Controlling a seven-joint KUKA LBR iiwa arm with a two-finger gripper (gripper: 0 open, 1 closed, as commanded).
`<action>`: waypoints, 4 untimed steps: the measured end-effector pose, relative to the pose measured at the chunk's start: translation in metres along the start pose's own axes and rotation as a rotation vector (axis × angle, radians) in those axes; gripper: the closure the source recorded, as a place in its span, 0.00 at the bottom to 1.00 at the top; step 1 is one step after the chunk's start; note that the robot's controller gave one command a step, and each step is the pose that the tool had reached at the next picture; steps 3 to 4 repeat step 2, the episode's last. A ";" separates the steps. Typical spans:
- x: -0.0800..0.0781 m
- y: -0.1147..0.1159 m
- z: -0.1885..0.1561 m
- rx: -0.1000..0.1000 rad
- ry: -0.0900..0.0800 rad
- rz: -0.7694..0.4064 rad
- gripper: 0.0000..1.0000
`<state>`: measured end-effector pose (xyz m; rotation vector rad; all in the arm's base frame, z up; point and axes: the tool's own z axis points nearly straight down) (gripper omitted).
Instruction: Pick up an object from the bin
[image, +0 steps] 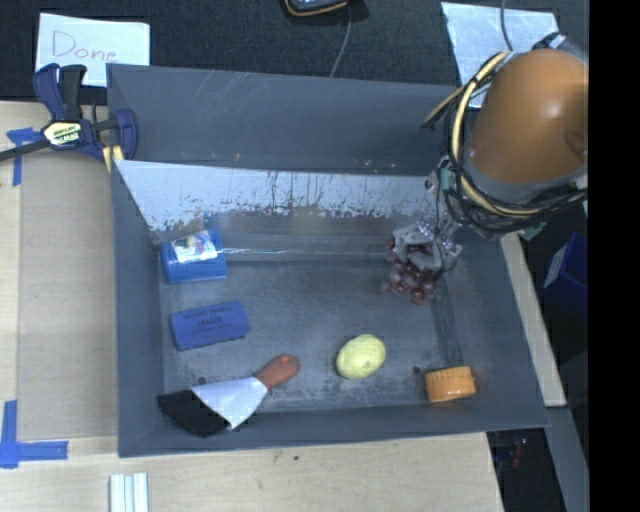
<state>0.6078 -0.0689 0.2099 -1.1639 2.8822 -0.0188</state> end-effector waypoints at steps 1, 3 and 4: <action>-0.002 0.005 0.009 -0.004 0.002 -0.012 1.00; 0.006 0.006 0.005 -0.003 0.000 -0.023 1.00; 0.006 0.006 0.005 -0.003 0.000 -0.023 1.00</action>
Offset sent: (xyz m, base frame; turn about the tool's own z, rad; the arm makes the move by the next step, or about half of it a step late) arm -0.0131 -0.0059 -0.0028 -0.0302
